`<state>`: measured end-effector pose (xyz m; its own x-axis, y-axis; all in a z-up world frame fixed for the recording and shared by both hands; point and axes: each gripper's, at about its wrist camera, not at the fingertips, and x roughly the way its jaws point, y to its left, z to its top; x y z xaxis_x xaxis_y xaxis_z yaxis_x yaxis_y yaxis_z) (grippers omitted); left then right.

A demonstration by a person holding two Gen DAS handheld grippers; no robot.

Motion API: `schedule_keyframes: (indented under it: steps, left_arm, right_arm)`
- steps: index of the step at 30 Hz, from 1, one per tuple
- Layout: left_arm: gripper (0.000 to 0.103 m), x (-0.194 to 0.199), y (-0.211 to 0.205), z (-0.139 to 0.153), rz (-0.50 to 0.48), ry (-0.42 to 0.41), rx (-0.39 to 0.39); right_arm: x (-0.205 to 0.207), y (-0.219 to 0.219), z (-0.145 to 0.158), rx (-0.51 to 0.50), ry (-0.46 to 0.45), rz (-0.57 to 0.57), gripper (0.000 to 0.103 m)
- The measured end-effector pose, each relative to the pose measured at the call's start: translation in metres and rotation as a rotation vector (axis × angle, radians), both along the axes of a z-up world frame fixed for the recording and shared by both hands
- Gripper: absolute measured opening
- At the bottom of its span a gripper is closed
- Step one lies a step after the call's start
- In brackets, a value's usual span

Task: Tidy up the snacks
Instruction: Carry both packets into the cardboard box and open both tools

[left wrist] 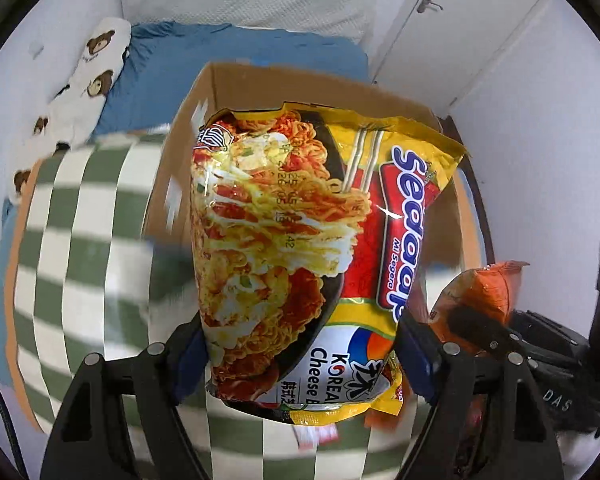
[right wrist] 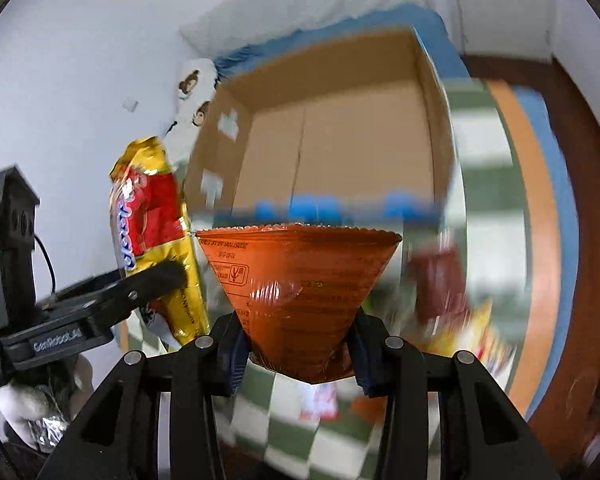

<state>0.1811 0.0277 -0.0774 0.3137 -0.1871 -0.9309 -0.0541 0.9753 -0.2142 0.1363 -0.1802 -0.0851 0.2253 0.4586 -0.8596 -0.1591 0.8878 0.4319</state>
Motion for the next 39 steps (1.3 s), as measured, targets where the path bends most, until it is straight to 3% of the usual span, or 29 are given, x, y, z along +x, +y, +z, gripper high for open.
schedule_keyframes:
  steps: [2, 8, 16, 20, 23, 24, 25, 26, 35, 39]
  left_arm:
    - [0.080, 0.027, 0.012, -0.008, 0.011, 0.026, -0.002]
    - [0.080, 0.118, 0.013, -0.047, 0.026, 0.123, 0.030]
    - [0.080, 0.184, 0.012, -0.100, 0.035, 0.235, 0.022]
    - [0.080, 0.195, 0.008, -0.118, 0.018, 0.276, 0.024]
    - [0.082, 0.201, 0.012, -0.132, 0.022, 0.266, 0.077]
    - [0.088, 0.201, 0.013, -0.133, 0.028, 0.260, 0.082]
    - [0.094, 0.200, 0.015, -0.133, 0.033, 0.249, 0.081]
    - [0.098, 0.199, 0.016, -0.132, 0.034, 0.238, 0.084]
    - [0.100, 0.176, 0.017, -0.108, 0.037, 0.143, 0.115]
    - [0.100, 0.157, 0.012, -0.086, 0.044, 0.075, 0.151]
  right_arm:
    - [0.035, 0.005, 0.002, -0.033, -0.028, 0.018, 0.044]
    - [0.129, 0.019, -0.025, -0.080, 0.001, 0.063, 0.044]
    - [0.209, 0.045, -0.086, -0.149, 0.081, 0.091, 0.044]
    - [0.225, 0.052, -0.113, -0.155, 0.115, 0.094, 0.044]
    - [0.238, 0.056, -0.130, -0.141, 0.147, 0.099, 0.048]
    - [0.240, 0.057, -0.134, -0.158, 0.151, 0.103, 0.059]
    - [0.242, 0.058, -0.137, -0.172, 0.155, 0.105, 0.085]
    - [0.244, 0.058, -0.140, -0.179, 0.156, 0.102, 0.094]
    - [0.241, 0.050, -0.146, -0.203, 0.150, 0.080, 0.097]
    - [0.227, 0.045, -0.128, -0.194, 0.122, 0.063, 0.097]
